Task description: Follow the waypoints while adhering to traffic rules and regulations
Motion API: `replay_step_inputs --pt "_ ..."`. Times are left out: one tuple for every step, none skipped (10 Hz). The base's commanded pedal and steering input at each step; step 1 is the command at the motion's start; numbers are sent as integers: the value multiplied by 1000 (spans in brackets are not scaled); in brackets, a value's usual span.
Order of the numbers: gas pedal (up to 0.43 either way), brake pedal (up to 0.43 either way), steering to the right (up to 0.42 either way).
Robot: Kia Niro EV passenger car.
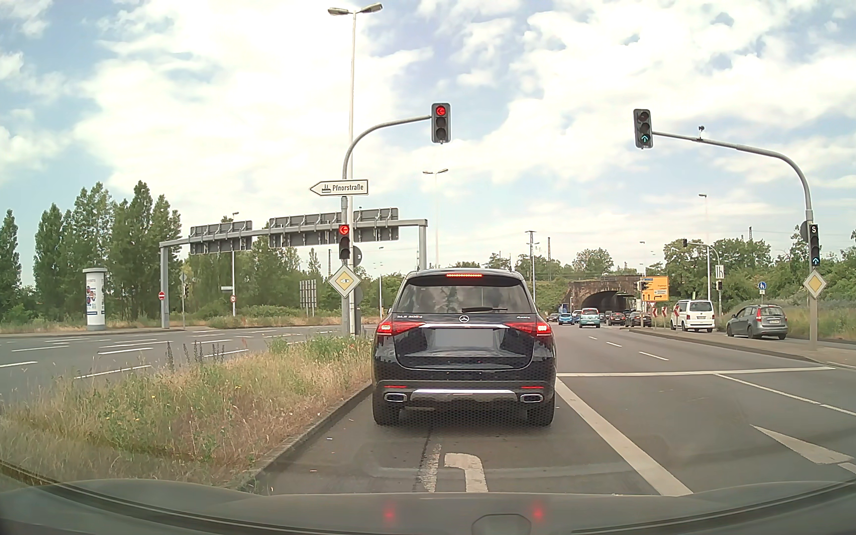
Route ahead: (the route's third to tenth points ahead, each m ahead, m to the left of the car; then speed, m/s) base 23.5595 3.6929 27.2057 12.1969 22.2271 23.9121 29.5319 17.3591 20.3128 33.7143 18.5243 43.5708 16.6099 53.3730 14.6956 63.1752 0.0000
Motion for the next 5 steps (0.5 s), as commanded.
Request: replay_step_inputs --pt "0 299 7" --pt "0 299 7" --pt "0 299 8" --pt "0 299 7" --pt "0 299 7"
